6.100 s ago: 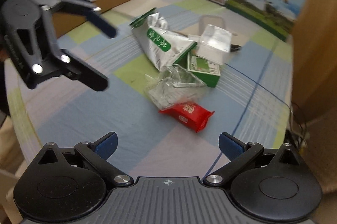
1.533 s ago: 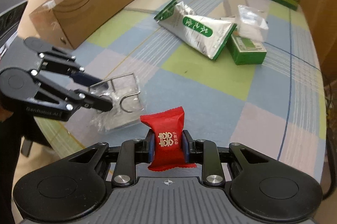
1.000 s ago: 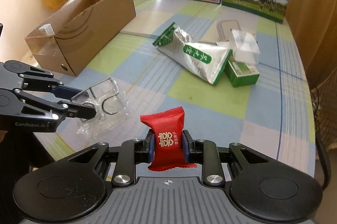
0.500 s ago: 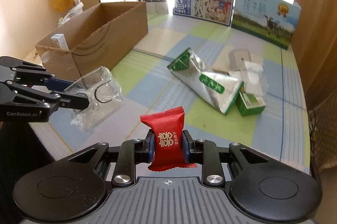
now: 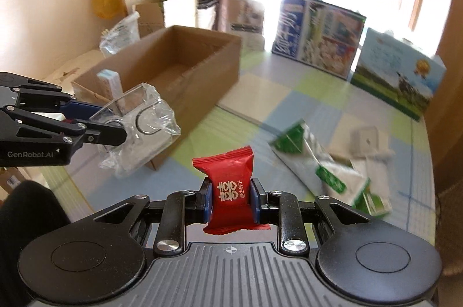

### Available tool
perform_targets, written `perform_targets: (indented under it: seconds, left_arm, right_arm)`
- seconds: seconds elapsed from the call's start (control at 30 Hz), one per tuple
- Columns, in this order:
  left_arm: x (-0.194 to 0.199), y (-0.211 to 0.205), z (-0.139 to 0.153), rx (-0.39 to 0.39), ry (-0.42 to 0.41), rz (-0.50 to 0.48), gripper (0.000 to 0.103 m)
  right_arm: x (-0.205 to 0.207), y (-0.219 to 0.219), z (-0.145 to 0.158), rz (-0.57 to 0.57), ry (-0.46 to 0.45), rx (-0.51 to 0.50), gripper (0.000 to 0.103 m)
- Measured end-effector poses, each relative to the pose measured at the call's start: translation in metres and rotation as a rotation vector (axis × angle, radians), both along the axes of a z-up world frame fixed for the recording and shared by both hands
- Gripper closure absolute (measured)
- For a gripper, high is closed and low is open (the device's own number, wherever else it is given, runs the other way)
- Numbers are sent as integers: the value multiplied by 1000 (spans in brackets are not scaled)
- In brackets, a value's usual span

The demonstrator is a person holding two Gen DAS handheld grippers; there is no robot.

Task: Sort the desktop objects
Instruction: 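Carry the clear package and red candy packet over the cardboard box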

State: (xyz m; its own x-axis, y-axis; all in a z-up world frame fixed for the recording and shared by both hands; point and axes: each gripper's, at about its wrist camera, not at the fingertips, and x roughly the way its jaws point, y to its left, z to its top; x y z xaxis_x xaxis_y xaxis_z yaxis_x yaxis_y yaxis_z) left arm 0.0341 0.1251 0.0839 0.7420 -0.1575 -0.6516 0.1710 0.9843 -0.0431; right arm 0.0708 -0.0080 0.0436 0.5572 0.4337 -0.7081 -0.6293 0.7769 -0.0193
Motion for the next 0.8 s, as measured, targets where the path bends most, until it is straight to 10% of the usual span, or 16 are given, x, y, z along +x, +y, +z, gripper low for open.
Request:
perform_targets:
  seconds: [0.8]
  left_arm:
    - [8,115,29,87,-64,181,77]
  right_arm:
    - [36,124,26,142,-53,56,80]
